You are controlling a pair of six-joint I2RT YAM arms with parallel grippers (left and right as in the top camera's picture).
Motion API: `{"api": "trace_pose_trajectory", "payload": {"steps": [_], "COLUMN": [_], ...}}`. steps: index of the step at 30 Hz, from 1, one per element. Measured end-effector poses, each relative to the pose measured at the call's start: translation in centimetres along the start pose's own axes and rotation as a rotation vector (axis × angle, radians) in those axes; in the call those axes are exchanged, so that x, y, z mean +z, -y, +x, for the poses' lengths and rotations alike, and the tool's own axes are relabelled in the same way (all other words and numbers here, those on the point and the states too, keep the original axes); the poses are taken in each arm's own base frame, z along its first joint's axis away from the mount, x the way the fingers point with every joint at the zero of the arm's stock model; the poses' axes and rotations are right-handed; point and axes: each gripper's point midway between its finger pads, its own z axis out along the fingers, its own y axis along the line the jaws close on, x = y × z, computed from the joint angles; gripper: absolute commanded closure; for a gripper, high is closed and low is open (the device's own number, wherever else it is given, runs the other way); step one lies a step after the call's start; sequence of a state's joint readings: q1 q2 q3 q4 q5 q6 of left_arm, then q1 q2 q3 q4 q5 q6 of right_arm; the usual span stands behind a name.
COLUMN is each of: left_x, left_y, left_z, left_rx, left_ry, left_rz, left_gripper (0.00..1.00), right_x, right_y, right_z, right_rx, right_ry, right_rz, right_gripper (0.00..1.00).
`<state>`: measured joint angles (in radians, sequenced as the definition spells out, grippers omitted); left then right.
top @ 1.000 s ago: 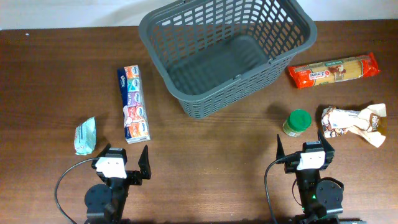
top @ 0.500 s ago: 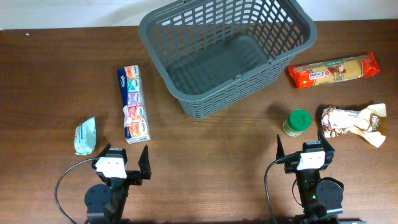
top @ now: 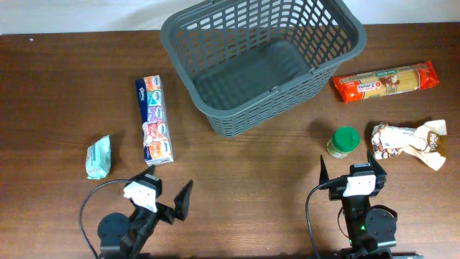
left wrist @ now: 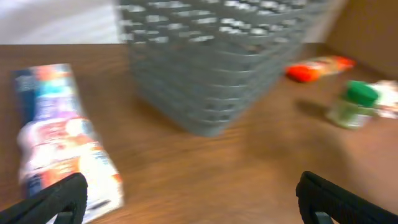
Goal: Pack container
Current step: 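Move both grippers up toward the rim of the gray basket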
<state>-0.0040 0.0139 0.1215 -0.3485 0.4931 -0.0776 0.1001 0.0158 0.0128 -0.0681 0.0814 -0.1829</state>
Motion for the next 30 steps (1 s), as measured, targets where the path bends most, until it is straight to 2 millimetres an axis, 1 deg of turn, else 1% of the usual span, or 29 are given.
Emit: {"api": "trace_pose_trajectory", "payload": {"steps": [2,4,5,6,8,10,15,18,21,23,27,30], "left_x": [-0.4,-1.1,-1.6,-2.1,-3.1,-3.9,-4.4,-4.2,-4.2,-4.1,-4.2,-4.3], "left_y": [1.3,2.5,3.2,3.8,4.7,5.5,6.0,6.0,6.1,6.1,6.1,6.7], "left_z": [-1.0,-3.0,-4.3,-5.5,-7.8,-9.6,-11.9,-13.4,-14.5,-14.5,-14.6,-15.1], "left_rx": [-0.011,-0.007,0.000,0.009,0.027,0.029,0.006,0.004,0.015,0.014,0.017,0.035], "left_ry": [0.016,0.047,0.069,0.088,0.123,0.132,0.090,0.087,0.103,0.102,0.106,0.126], "left_rz": [0.062,0.107,0.127,0.141,0.163,0.175,0.176,0.176,0.178,0.178,0.181,0.212], "left_gripper": [0.01,0.01,0.01,0.01,0.01,0.01,0.01,0.01,0.01,0.01,0.01,0.01], "right_x": [0.0,0.0,0.0,0.0,-0.4,-0.9,-2.6,-4.2,-5.5,-5.9,-5.9,-6.1], "right_y": [0.0,-0.2,-0.3,-0.5,-0.8,-1.0,-0.7,-0.2,-0.2,-0.7,-1.8,-2.1], "right_z": [0.0,-0.3,-0.7,-1.6,-4.1,-6.4,-11.0,-14.5,-16.9,-17.5,-17.1,-17.3], "right_rx": [-0.001,0.001,0.001,0.004,0.006,0.014,0.099,0.180,0.264,0.316,0.431,0.481], "right_ry": [0.001,0.013,0.031,0.071,0.177,0.270,0.394,0.470,0.520,0.529,0.484,0.483], "right_rz": [-0.001,-0.011,-0.020,-0.035,-0.060,-0.081,-0.117,-0.140,-0.191,-0.244,-0.334,-0.371], "right_gripper": [0.01,0.01,0.01,0.01,0.01,0.01,0.01,0.01,0.01,0.01,0.01,0.01]}}
